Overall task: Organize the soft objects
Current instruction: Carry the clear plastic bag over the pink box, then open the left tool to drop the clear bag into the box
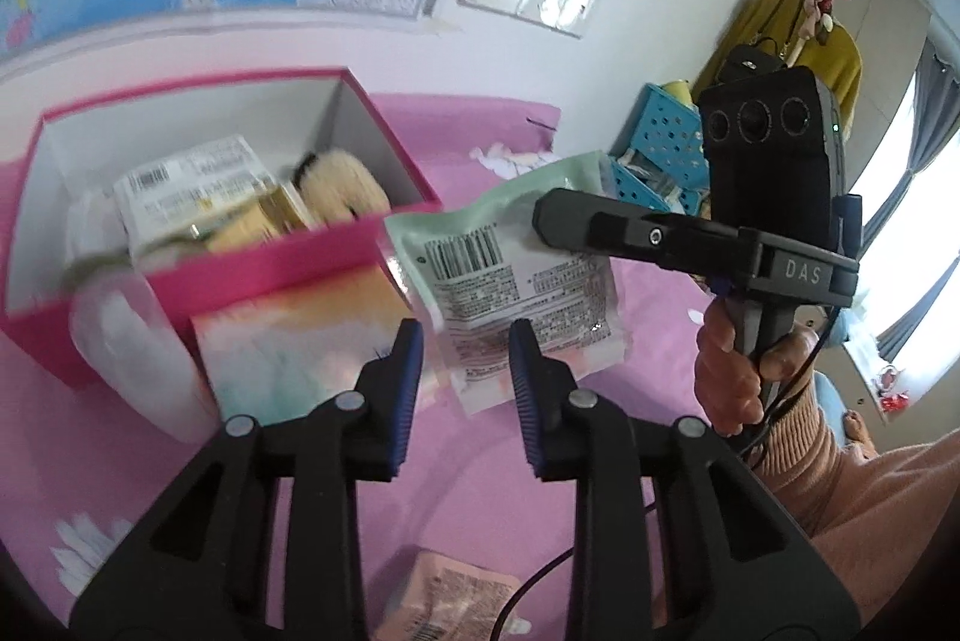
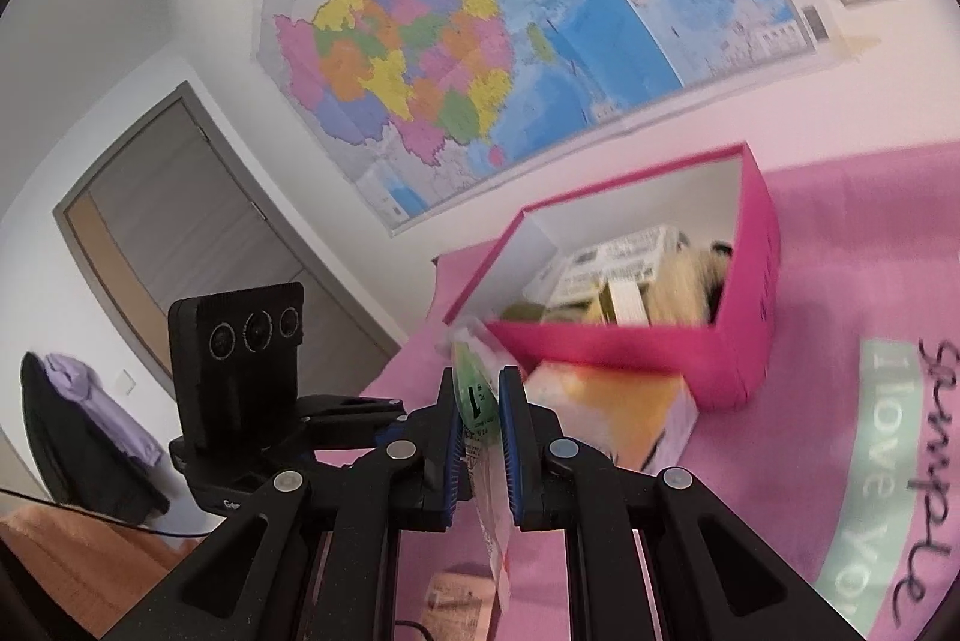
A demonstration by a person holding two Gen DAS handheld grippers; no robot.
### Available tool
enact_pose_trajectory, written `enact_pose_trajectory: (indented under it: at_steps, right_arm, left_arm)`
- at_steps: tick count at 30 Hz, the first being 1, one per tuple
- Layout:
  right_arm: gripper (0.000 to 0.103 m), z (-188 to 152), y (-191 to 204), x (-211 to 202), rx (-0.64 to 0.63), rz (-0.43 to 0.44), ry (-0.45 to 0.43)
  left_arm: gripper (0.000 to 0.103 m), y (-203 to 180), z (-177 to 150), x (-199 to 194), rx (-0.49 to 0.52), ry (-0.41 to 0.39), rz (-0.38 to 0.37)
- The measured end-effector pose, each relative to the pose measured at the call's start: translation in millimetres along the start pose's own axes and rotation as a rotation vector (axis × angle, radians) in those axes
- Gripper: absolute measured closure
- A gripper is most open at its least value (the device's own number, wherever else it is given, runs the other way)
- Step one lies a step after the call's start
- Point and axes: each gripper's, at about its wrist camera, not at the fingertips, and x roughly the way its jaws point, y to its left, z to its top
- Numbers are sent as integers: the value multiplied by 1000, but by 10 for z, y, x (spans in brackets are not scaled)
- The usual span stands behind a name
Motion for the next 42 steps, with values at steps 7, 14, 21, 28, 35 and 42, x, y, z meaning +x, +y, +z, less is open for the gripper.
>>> enact_pose_trajectory:
  at_steps: [7, 14, 21, 28, 35, 42]
  right_arm:
    - [92, 372, 49, 126, -42, 5, -24]
    - [92, 721, -47, 297, -49, 1, -42]
    - [92, 949, -280, 552, -22, -18, -26]
    - [92, 1099, -577, 804, 43, -23, -11]
    - [73, 1147, -795, 984, 109, -84, 1]
    - [71, 1015, -767, 937, 90, -192, 14]
  left_arm:
    - [72, 44, 375, -34, 30, -32, 100]
    - [72, 183, 715, 42, 26, -38, 175]
    - [72, 304, 952, 244, 17, -12, 248]
    - [72, 462, 1057, 441, -31, 25, 284]
    - [72, 526, 1060, 553, -67, 47, 300]
    - [71, 498, 983, 439, -51, 23, 311]
